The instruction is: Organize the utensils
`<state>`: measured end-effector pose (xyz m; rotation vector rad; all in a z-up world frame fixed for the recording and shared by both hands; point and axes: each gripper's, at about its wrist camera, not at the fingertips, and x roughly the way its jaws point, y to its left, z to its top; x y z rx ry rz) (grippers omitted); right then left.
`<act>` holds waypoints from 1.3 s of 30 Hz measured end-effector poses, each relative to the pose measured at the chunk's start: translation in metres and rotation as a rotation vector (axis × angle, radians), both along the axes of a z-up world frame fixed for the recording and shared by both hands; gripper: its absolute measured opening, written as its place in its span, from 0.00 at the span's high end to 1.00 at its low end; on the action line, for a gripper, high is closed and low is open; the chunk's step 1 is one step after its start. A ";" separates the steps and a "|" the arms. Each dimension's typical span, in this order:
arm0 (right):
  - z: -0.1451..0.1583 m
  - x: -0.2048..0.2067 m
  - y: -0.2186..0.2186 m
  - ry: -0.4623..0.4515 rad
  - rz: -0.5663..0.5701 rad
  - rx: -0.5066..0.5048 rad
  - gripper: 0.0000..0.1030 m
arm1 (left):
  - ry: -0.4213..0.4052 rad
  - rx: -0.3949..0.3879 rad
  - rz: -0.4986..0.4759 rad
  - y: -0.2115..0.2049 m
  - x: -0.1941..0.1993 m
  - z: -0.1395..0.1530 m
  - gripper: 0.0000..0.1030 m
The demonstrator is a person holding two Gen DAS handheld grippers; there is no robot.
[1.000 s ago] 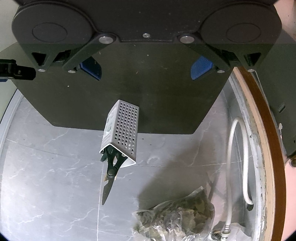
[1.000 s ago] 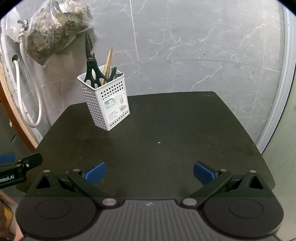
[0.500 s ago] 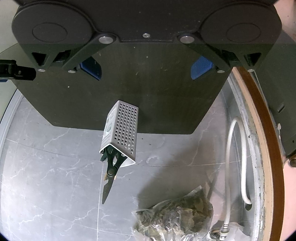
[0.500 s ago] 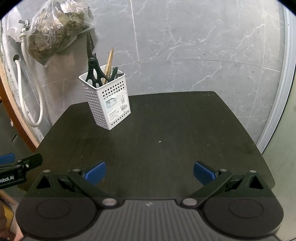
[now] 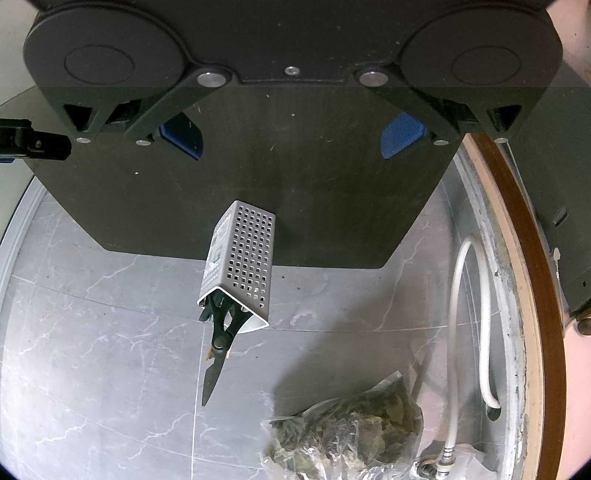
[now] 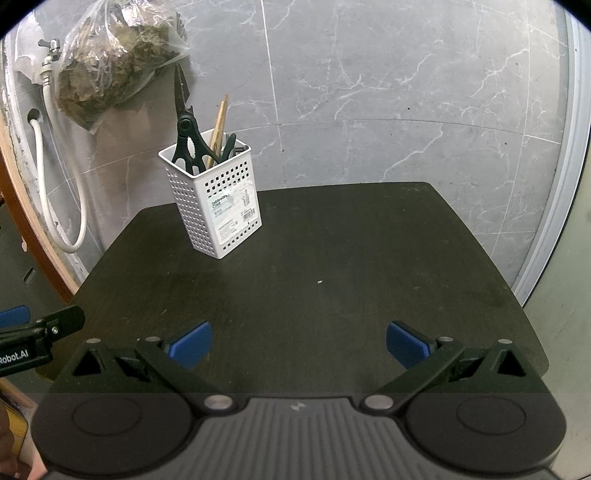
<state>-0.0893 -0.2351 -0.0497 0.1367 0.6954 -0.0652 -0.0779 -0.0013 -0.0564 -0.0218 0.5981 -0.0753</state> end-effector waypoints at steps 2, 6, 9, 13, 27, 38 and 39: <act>0.000 0.000 0.000 0.000 0.000 0.001 0.00 | 0.001 -0.002 0.001 0.000 0.000 0.000 0.01; 0.000 -0.001 0.001 0.000 0.001 0.000 0.00 | 0.005 -0.005 0.000 0.000 -0.001 0.000 0.01; 0.000 -0.001 0.001 0.000 -0.001 0.000 0.00 | 0.006 -0.005 0.001 0.000 -0.001 0.000 0.01; 0.000 -0.001 0.001 0.000 -0.001 0.000 0.00 | 0.005 -0.005 0.000 0.000 -0.001 0.000 0.01; 0.000 -0.001 0.002 -0.001 -0.002 0.000 0.00 | 0.007 -0.007 -0.001 0.000 0.000 0.000 0.01; 0.001 0.001 0.003 0.002 0.001 0.000 0.00 | 0.015 -0.008 -0.006 0.001 0.003 -0.003 0.01; 0.001 0.001 0.003 0.003 0.001 0.000 0.00 | 0.017 -0.008 -0.006 0.001 0.003 -0.003 0.01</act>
